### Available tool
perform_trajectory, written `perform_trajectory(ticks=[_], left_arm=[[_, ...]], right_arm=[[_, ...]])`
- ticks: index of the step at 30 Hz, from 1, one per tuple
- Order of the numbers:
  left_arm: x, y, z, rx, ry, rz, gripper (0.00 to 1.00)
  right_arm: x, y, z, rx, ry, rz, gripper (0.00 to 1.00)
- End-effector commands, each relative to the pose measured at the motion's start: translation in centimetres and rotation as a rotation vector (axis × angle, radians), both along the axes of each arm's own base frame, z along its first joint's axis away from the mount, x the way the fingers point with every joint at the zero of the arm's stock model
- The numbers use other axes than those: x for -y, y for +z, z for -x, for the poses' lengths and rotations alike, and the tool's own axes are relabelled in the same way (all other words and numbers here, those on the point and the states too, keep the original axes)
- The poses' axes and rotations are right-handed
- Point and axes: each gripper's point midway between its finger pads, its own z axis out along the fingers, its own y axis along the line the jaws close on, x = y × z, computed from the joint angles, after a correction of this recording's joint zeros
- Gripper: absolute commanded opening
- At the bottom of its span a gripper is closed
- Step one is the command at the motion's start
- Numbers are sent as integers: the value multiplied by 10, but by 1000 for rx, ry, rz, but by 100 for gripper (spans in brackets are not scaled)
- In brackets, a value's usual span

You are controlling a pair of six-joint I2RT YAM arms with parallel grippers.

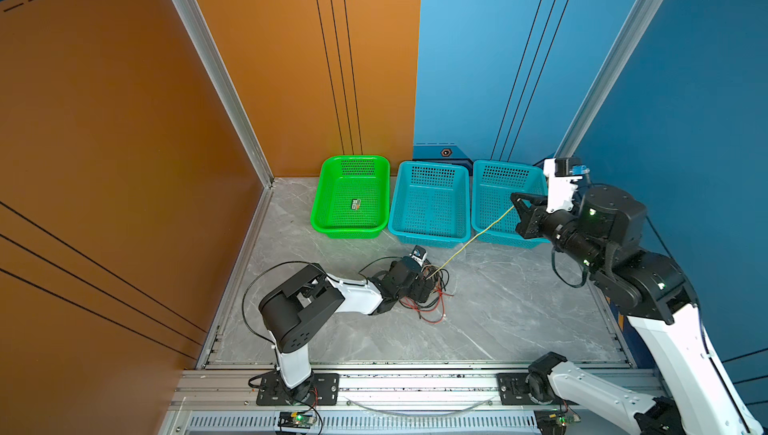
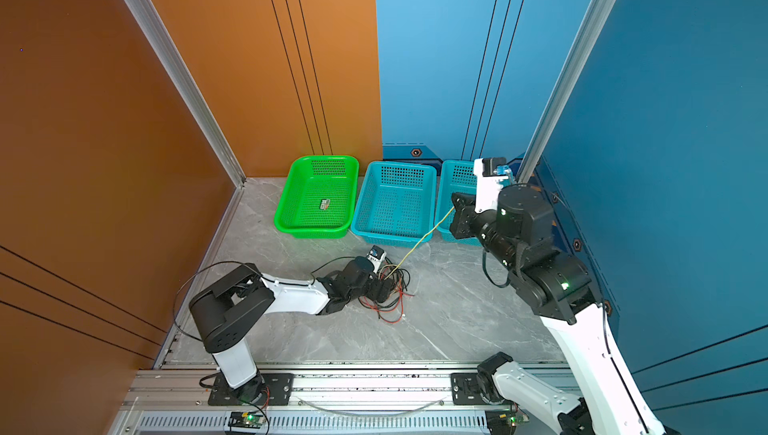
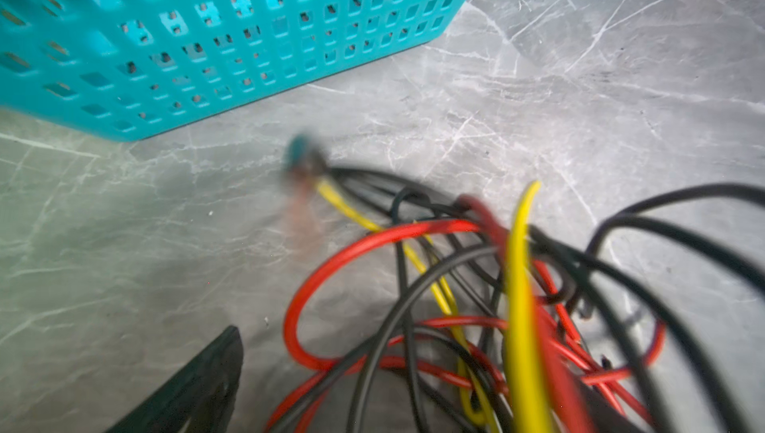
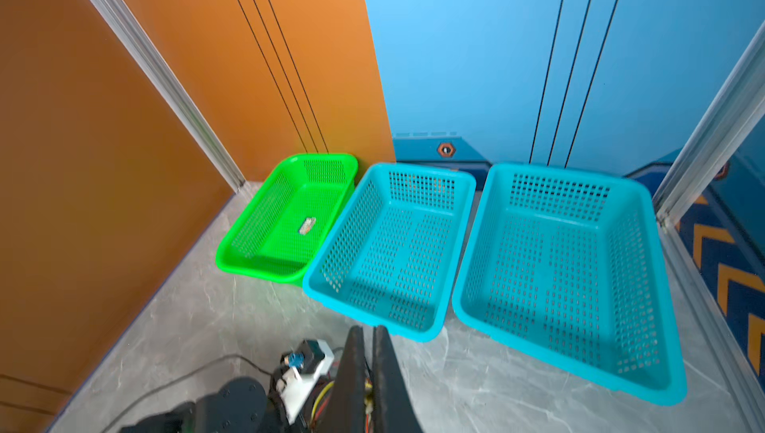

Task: Untangle and sort cables by color
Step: Untie the cable.

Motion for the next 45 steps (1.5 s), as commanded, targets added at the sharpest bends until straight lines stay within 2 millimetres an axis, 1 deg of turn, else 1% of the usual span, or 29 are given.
perform_trajectory(ticks=[1,8,12,14,18,23,24,27,29,31,33,37,40,42,43,45], left_arm=[[-34,-52,26,-122,1,-180,98],[-33,-54,27,-122,-4,-182,98],[-36,-59,28,-127,1,-194,98],[-37,-61,30,-132,2,-193,98],[-37,-67,31,-138,-2,-199,98],[-39,-70,33,-143,1,-196,98],[-39,-70,33,-141,1,-195,98],[-40,-68,35,-141,-2,-189,98],[-39,-59,38,-138,-13,-155,98],[-35,-44,42,-121,-35,-109,98],[-31,-24,45,-95,-69,-61,98],[-25,31,54,-48,-149,79,98],[-25,67,59,-32,-201,177,98],[-29,85,61,-41,-226,218,98],[-31,93,62,-39,-233,232,98],[-37,104,64,-27,-237,235,98]], right_arm=[[19,73,11,213,-58,-70,0],[27,122,20,314,-76,-105,0],[31,144,26,363,-83,-124,0],[37,159,32,397,-100,-136,0],[47,191,48,486,-111,-185,0],[68,211,63,559,-186,-243,0],[70,213,65,567,-191,-250,0],[69,211,63,559,-192,-251,0],[66,206,56,539,-193,-240,0],[63,200,48,516,-193,-225,0],[58,194,39,492,-191,-211,0],[52,181,15,448,-213,-181,0],[44,173,-12,412,-211,-163,0],[40,168,-32,385,-210,-165,0],[39,164,-45,369,-213,-167,0],[42,158,-70,343,-234,-171,0]])
